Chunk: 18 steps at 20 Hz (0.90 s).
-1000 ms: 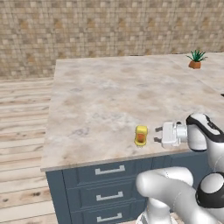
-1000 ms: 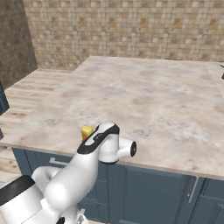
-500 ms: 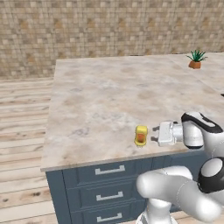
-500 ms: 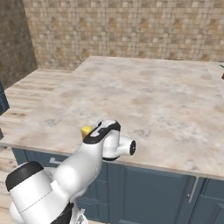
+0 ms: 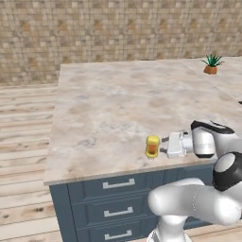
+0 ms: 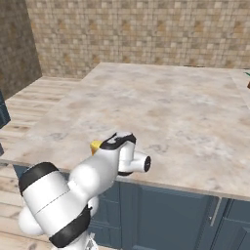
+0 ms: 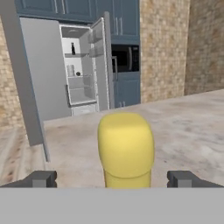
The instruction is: Place the condiment bottle and mustard from the counter to the top shelf of the fridge. If the existing items in the fridge are on the top shelf, move them to other shelves.
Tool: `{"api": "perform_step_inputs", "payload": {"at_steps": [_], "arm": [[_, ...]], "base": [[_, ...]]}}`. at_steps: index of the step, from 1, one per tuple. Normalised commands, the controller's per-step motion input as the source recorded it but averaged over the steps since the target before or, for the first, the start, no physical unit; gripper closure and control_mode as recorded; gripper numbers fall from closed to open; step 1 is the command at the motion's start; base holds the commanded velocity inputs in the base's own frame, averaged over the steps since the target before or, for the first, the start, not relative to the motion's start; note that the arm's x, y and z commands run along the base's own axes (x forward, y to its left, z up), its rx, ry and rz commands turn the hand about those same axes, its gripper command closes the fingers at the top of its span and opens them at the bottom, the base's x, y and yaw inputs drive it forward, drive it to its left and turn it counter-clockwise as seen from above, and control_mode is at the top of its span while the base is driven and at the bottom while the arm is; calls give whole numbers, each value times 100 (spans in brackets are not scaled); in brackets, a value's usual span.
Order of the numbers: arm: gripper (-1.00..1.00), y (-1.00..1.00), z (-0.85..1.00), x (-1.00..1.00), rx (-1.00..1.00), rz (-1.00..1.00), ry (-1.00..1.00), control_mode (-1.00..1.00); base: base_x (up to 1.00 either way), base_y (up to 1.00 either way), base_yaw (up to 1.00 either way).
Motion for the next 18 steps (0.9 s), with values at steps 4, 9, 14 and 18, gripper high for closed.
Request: {"api": "perform_step_inputs", "payload": {"at_steps": [4, 9, 14, 18], "arm": [[-100, 0, -14, 24, 0, 3, 0, -100], [-100, 0, -10, 17, 0, 5, 0, -100], [-100, 0, -5, 8, 0, 6, 0, -100], [-100, 6, -2, 5, 0, 6, 0, -100]], "base": [[0, 0, 0], [0, 0, 0], [0, 0, 0], [0, 0, 0]]}}
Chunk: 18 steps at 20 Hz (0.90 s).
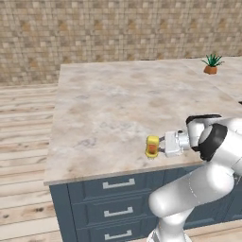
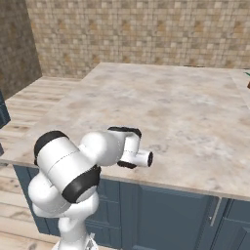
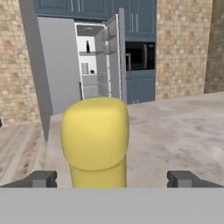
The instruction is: Place the condiment bottle and mustard from the counter to the top shelf of the fridge. If the existing items in the fridge are on the top shelf, move them to other shelves.
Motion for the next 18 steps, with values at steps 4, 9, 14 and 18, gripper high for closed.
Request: {"api": "perform_step_inputs", "payload": {"at_steps": [4, 9, 14, 18], "arm": [[-100, 7, -4, 13, 0, 5, 0, -100], [-100, 3, -5, 15, 0, 4, 0, -100], [-100, 5, -7, 5, 0, 3, 0, -100], [100, 25, -5, 0, 0, 3, 0, -100]], "base": [[0, 0, 0], [0, 0, 0], [0, 0, 0], [0, 0, 0]]}}
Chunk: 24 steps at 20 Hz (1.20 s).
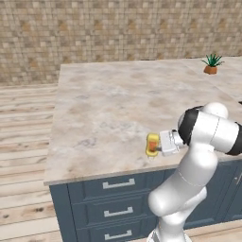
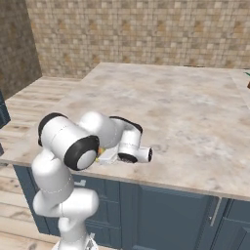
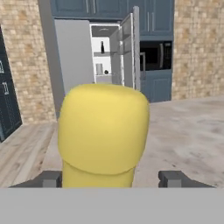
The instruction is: Place the condiment bottle and mustard from the counter to the top shelf of the fridge. If the existing items in the fridge are on the top shelf, move them to other shelves.
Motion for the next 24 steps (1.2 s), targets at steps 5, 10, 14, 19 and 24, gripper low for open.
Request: {"api": "perform_step_inputs", "payload": {"at_steps": [5, 10, 14, 19, 24], "arm": [[100, 31, -2, 0, 0, 1, 0, -100], [100, 8, 0, 0, 0, 0, 0, -100], [100, 0, 43, -18, 0, 0, -9, -100], [100, 0, 100, -57, 0, 0, -40, -100], [100, 6, 100, -90, -4, 0, -39, -100]], "base": [[0, 0, 0], [0, 0, 0], [0, 0, 0], [0, 0, 0], [0, 0, 0]]}}
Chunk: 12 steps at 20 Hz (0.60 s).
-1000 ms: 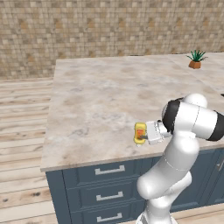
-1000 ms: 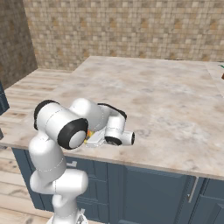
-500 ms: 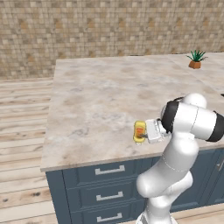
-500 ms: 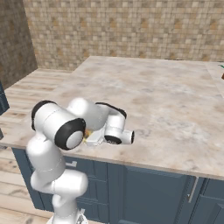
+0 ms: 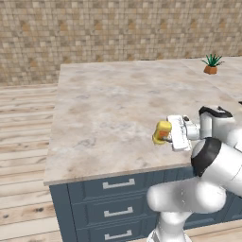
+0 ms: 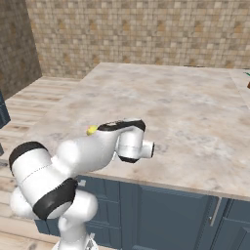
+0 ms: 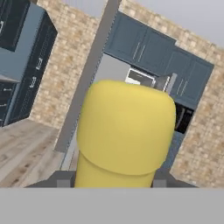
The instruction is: Place the condiment bottle and mustard from the counter to the top shelf of the fridge. If the existing items in the fridge are on the top shelf, move them to other shelves.
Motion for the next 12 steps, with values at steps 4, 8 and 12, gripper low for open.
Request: {"api": "perform_step_inputs", "payload": {"at_steps": [4, 8, 12], "arm": [[100, 34, 100, -97, -13, -1, -30, -100], [100, 59, 100, -81, -20, 0, -27, -100], [100, 36, 100, -79, -18, 0, -29, -100]], "base": [[0, 0, 0], [0, 0, 0], [0, 0, 0]]}}
